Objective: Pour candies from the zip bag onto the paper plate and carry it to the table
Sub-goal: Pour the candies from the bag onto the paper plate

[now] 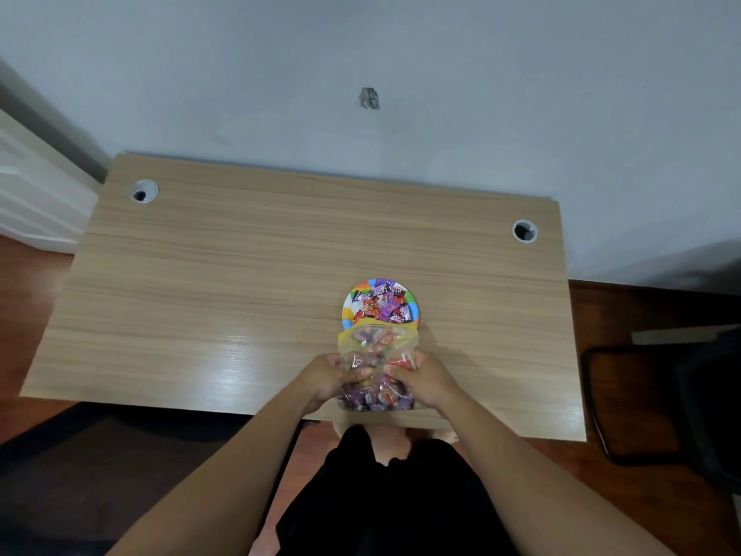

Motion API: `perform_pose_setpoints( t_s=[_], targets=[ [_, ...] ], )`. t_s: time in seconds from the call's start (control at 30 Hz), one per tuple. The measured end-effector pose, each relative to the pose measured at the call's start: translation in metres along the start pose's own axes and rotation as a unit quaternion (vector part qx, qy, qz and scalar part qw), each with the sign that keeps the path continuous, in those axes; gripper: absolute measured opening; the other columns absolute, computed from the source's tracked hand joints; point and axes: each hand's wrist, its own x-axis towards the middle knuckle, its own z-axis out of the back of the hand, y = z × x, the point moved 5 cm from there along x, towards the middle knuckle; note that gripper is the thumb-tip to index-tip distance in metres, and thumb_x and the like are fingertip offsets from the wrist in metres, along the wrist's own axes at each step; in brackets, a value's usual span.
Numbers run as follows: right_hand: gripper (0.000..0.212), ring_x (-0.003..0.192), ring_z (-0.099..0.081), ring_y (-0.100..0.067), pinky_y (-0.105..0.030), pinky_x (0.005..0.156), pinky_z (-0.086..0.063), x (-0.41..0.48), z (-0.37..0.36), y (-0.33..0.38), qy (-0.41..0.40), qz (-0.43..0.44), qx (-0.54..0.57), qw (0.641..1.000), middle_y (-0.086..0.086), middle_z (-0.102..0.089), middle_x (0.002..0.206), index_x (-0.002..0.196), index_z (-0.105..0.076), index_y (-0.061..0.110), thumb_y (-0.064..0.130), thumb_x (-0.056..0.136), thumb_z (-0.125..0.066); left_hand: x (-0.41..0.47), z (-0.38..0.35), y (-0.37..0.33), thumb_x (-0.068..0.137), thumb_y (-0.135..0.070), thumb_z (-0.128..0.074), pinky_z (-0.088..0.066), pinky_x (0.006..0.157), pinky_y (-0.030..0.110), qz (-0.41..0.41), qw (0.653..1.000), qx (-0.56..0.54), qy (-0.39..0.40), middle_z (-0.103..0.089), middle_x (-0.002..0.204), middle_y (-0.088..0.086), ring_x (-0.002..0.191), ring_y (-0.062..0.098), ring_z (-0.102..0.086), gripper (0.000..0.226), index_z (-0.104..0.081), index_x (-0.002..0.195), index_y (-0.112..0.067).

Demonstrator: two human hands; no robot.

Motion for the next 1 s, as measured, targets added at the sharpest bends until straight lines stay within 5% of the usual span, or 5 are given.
perform_pose_setpoints(
  t_s=[0.23,0.33,0.8,0.9,1.0],
  targets=[
    [0.036,0.105,-0.079,-0.015,-0.04,0.103,-0.06,-0.002,-0.002,-0.001,0.003,0.006,0.015,1.0,0.004,-0.084,0.111,0.121,-0.078,0.019,0.035,0.09,-0.085,0.0,0.004,0.001,0.082,-0.027,-0.094,-0.057,0.108,0.058,-0.009,0.999,0.037,-0.008,-0.083,0.113,0.021,0.114,0.043,-0.078,0.04,-0.083,0.113,-0.004],
    [0.035,0.106,-0.078,-0.015,-0.034,0.098,-0.059,-0.005,-0.002,0.001,0.02,0.012,0.019,1.0,0.003,-0.083,0.113,0.124,-0.077,0.019,0.029,0.092,-0.084,-0.002,0.003,0.0,0.089,-0.023,-0.088,-0.062,0.093,0.04,-0.015,0.999,0.042,-0.004,-0.081,0.116,0.025,0.105,0.035,-0.079,0.023,-0.083,0.104,-0.006],
    [0.028,0.085,-0.072,-0.004,-0.015,0.072,-0.05,-0.01,0.001,0.002,0.011,0.014,0.001,1.0,0.004,-0.083,0.105,0.124,-0.079,0.016,0.027,0.098,-0.078,0.002,0.004,0.0,0.101,-0.009,-0.071,-0.058,0.103,0.052,0.001,1.0,0.0,-0.009,-0.08,0.122,0.024,0.115,0.039,-0.076,0.03,-0.074,0.129,0.003],
    [0.022,0.078,-0.071,-0.002,-0.009,0.062,-0.048,-0.009,0.002,0.003,0.0,0.019,-0.003,1.0,0.01,-0.079,0.091,0.115,-0.078,0.019,0.032,0.097,-0.079,0.003,0.005,-0.001,0.102,-0.008,-0.07,-0.062,0.089,0.04,-0.011,1.0,-0.006,-0.017,-0.077,0.125,0.029,0.107,0.035,-0.074,0.028,-0.073,0.126,0.006],
    [0.032,0.09,-0.079,-0.016,-0.025,0.081,-0.059,-0.009,0.004,0.004,-0.018,0.022,0.002,1.0,0.002,-0.084,0.098,0.109,-0.079,0.017,0.044,0.092,-0.082,0.002,0.005,-0.003,0.101,-0.01,-0.072,-0.065,0.08,0.031,-0.012,1.0,-0.02,-0.016,-0.079,0.121,0.026,0.104,0.031,-0.076,0.03,-0.072,0.126,0.008]
  ],
)
